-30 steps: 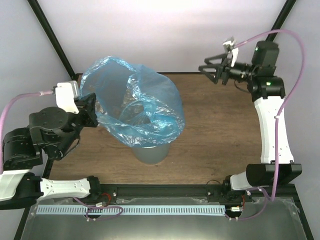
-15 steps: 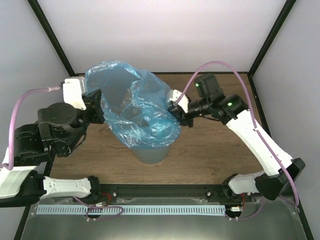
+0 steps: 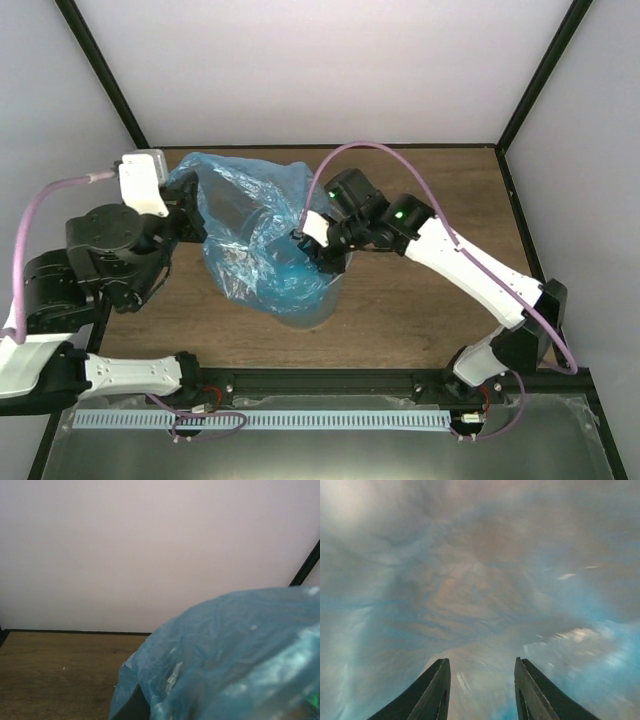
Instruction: Put the trash bags into the trash bin
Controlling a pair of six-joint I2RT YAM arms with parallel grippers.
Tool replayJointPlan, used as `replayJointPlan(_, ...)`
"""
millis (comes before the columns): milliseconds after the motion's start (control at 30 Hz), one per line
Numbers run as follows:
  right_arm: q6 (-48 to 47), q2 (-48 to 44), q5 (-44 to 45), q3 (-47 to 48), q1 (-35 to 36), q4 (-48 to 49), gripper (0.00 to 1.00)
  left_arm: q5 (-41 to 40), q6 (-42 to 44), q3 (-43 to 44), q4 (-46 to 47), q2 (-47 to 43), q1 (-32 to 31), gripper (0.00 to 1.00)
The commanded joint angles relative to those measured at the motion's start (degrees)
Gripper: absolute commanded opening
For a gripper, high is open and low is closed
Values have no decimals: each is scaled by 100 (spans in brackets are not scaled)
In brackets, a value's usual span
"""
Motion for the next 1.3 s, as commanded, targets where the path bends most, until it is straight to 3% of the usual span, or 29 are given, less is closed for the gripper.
replayJointPlan(0,-34,-656,-206,36,-467,-44,40,19,-31,-149,-113,243,52,4)
replayJointPlan(167,-353,-1320,-588,-109,-1101,-316,54,216,-102,-122,-162,396,461,4)
replayJointPlan(367,-104,-1383,-447,96,-1882,124,53,1484,198,69,-43,761,1609,4)
replayJointPlan(533,781,-658,344,522,-2321,1268,50,2212,356,138,156,1043,1986,4)
replayJointPlan(667,996,385,692,1401,-2323,1514,48,2534,446,187,346,1045,2097,4)
replayJointPlan(933,958,2217,-207,3084,-2249,985,45,2902,619,461,350,1063,2158,4)
replayJointPlan(1033,655,2074,-711,2877,-2067,746,44,2925,669,509,374,1048,2154,4)
replayJointPlan(1133,402,1386,-1396,2095,-1847,812,44,2926,731,510,443,1038,2163,4)
replayJointPlan(1267,32,450,-1373,1122,-1257,821,44,3157,699,551,559,1004,2167,4)
